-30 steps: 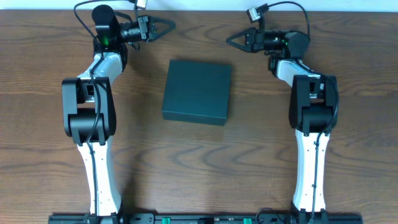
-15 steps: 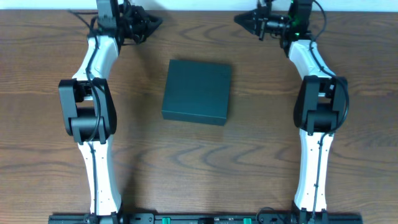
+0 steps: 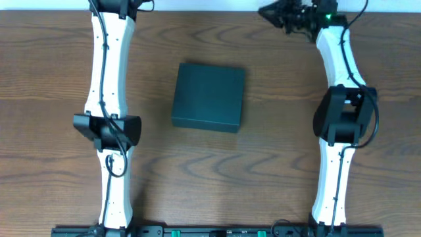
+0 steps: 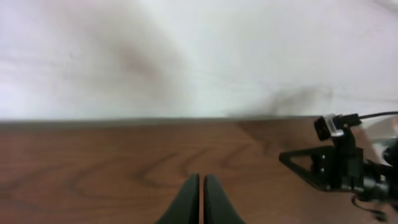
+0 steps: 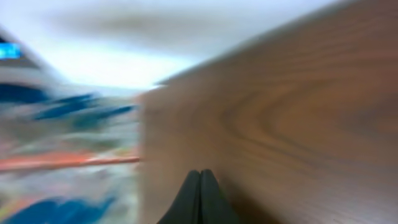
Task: Pack container
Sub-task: 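Release the lid and raise both grippers away from the box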
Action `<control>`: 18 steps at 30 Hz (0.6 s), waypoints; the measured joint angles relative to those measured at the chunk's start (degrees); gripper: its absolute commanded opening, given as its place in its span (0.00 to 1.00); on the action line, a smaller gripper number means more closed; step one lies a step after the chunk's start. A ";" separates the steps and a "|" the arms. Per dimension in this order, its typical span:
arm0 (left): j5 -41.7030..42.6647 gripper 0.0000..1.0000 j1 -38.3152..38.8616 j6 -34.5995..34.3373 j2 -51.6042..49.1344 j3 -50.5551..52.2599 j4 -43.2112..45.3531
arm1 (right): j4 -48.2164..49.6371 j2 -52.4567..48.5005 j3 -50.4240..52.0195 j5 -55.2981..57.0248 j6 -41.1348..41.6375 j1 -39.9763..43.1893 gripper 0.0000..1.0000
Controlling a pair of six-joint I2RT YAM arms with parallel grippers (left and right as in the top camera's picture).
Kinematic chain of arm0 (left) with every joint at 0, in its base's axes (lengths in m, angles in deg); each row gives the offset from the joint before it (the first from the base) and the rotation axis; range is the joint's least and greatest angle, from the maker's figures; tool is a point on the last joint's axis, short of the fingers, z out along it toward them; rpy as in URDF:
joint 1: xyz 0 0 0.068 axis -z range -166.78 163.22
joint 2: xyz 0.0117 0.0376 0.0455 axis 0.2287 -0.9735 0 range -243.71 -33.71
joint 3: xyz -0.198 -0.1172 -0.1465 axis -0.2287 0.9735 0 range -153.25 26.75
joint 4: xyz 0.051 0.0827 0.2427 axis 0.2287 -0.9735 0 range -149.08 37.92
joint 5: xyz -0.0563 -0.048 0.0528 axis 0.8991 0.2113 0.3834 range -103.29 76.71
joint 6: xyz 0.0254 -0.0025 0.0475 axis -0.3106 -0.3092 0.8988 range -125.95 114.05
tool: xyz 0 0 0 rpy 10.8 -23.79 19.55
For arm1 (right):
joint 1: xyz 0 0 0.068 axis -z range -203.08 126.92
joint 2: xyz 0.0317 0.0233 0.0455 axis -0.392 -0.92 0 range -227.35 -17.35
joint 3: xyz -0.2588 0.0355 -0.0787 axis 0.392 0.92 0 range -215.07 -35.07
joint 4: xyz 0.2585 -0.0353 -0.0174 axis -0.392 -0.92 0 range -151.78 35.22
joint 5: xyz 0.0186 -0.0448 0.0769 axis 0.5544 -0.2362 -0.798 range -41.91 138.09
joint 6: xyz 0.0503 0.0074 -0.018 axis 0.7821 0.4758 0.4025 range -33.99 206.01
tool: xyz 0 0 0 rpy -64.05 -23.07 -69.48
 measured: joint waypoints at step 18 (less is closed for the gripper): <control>-12.48 0.06 -2.84 4.83 0.07 0.22 -20.13 | -35.58 13.33 2.60 36.87 -38.03 -10.91 0.01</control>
